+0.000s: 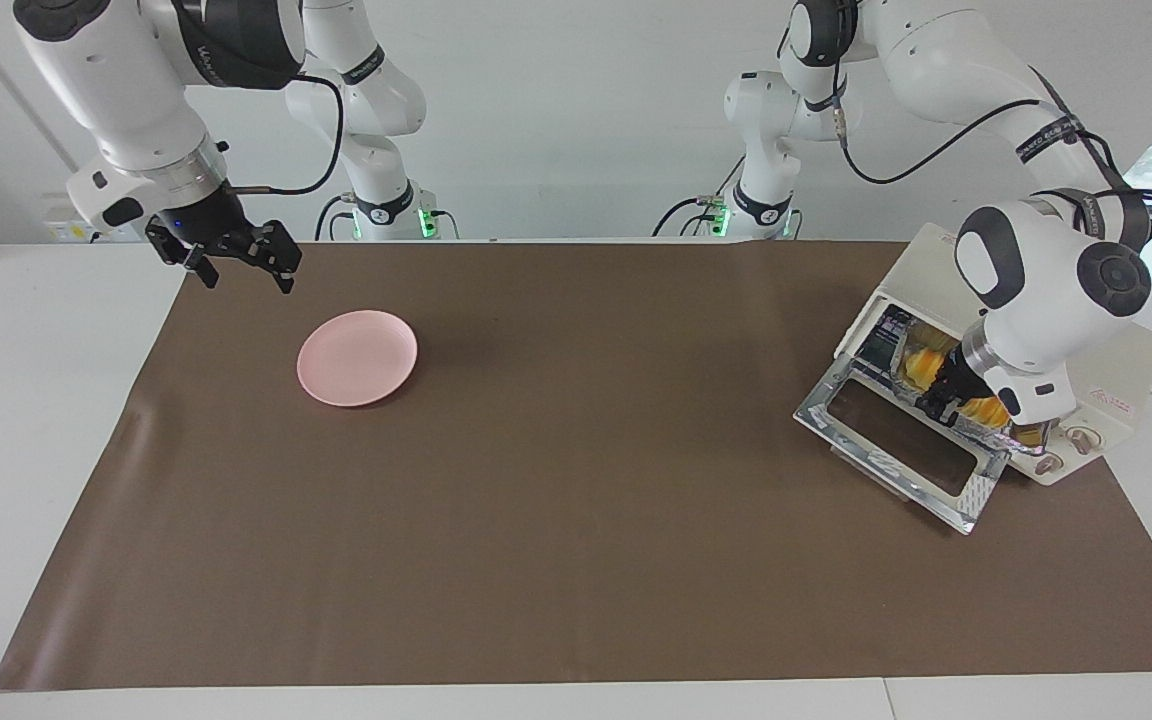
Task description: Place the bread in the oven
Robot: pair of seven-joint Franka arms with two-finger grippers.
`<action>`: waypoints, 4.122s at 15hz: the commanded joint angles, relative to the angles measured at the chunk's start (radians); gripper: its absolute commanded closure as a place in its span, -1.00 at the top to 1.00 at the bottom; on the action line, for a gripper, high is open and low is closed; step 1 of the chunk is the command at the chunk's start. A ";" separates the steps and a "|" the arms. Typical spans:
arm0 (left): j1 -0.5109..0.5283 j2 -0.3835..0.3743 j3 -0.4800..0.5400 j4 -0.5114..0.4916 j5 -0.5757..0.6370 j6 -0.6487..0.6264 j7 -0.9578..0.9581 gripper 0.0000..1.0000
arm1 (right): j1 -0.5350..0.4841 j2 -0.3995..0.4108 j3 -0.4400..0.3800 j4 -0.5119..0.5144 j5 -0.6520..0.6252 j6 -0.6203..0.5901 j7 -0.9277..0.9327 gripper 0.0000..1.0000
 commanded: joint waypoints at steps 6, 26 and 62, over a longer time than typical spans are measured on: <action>-0.019 -0.101 -0.003 -0.166 0.066 0.071 0.012 -1.00 | -0.011 -0.016 0.006 -0.011 0.007 -0.009 -0.025 1.00; -0.045 -0.162 -0.005 -0.259 0.109 0.093 0.068 1.00 | -0.010 -0.016 0.006 -0.011 0.007 -0.007 -0.025 1.00; 0.113 -0.441 -0.135 -0.091 0.115 -0.263 0.882 1.00 | -0.010 -0.017 0.006 -0.011 0.007 -0.007 -0.025 1.00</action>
